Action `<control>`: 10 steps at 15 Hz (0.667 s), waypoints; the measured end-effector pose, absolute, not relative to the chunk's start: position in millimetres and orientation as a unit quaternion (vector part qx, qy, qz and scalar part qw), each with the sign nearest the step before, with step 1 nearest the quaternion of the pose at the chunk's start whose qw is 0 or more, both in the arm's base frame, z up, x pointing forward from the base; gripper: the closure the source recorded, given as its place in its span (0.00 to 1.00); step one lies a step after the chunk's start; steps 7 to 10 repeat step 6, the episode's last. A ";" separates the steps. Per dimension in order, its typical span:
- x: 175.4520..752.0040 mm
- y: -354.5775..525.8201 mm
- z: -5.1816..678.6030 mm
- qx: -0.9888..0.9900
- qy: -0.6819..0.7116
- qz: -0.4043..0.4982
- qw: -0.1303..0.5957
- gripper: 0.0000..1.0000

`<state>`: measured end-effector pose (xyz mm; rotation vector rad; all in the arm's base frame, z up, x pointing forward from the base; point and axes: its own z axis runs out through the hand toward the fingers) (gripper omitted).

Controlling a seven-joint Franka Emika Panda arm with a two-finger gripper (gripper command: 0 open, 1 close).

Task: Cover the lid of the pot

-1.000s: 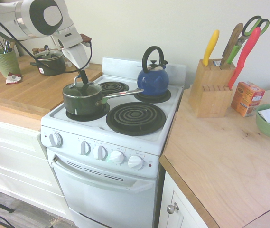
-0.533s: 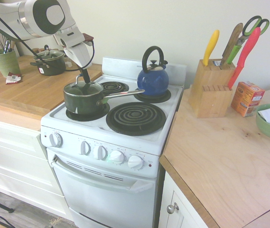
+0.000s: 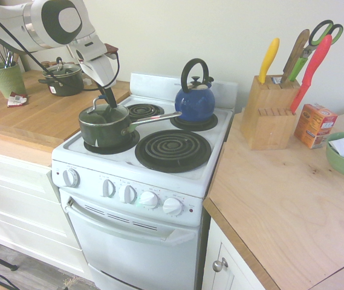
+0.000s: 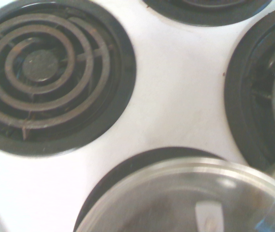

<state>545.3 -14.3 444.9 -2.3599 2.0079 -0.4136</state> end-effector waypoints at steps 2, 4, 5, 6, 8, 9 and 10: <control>529.5 2.8 461.9 -0.760 0.636 -0.135 0.014 0.00; 511.6 11.0 492.6 -0.759 0.634 -0.148 0.026 0.00; 502.3 11.5 508.8 -0.756 0.636 -0.152 0.034 0.00; 492.9 11.4 522.6 -0.756 0.634 -0.154 0.041 0.00; 492.9 11.4 522.6 -0.756 0.634 -0.154 0.041 0.00; 492.9 11.4 522.6 -0.756 0.634 -0.154 0.041 0.00; 492.9 11.4 522.6 -0.756 0.634 -0.154 0.041 0.00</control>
